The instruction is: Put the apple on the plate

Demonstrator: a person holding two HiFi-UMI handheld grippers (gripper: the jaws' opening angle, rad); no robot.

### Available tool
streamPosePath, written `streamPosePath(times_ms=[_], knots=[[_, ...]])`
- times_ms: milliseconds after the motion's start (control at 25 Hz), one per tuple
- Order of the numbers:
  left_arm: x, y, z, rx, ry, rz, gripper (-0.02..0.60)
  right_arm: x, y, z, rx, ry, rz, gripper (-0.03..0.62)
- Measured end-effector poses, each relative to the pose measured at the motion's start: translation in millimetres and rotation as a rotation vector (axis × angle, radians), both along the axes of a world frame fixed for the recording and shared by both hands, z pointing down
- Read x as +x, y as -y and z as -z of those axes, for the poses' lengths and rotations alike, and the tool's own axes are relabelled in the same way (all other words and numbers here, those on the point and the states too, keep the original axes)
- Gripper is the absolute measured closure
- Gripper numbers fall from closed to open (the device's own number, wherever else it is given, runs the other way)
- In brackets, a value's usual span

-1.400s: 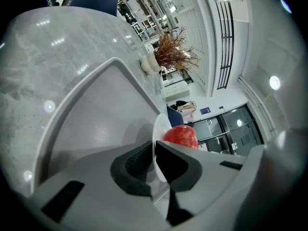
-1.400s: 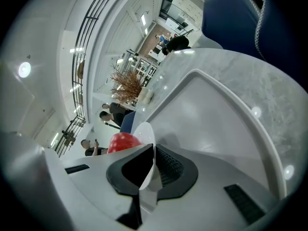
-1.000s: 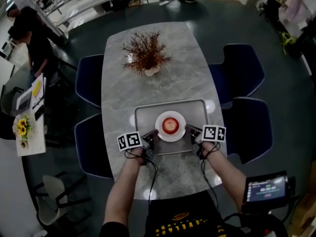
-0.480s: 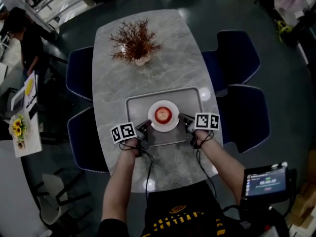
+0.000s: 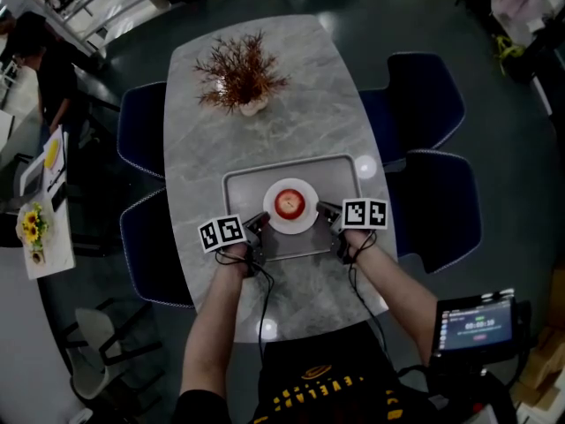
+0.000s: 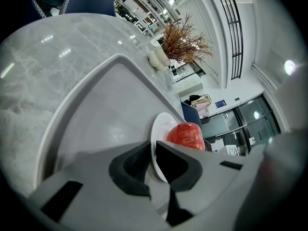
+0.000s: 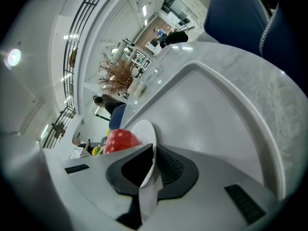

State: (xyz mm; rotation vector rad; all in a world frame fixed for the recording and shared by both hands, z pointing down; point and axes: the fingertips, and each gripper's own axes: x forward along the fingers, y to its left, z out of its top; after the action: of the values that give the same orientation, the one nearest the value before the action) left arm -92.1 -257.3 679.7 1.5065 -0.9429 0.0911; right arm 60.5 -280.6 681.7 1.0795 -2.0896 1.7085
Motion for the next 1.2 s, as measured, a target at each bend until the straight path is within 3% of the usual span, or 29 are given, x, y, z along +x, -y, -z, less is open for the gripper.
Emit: streamPosePath(times_ms=[280,440,600,680,840,1040,1080,1200], knots=[[-1,1,-2,0.007,0.079,-0.027,0.555,-2,1,-2,0.019,-0.057,0.039,0.565],[-2,1,-3,0.037,0.209,-0.083,0.535,-3,1,-2,0.065,-0.138,0.091,0.565],[-6,2,2,0.093,0.335,-0.117,0.526,5,9,9,0.218,-0.32,0.159,0.565],[-10,6,9,0.144,0.372,-0.109,0.526,10,15,21,0.299,-0.371,0.156,0.566],[-17,7,33,0.271,0.417,-0.069,0.526,7,16,49,0.445,-0.364,0.176,0.566],[-5,-7,81,0.461,0.53,-0.082,0.53,-7,-7,100,0.613,-0.287,0.266,0.566],[0,-12,92,0.499,0.55,-0.088,0.567,-10,-13,110,0.636,-0.262,0.277,0.57],[20,-28,125,0.594,0.56,-0.098,0.581,-13,-33,136,0.684,-0.191,0.298,0.588]])
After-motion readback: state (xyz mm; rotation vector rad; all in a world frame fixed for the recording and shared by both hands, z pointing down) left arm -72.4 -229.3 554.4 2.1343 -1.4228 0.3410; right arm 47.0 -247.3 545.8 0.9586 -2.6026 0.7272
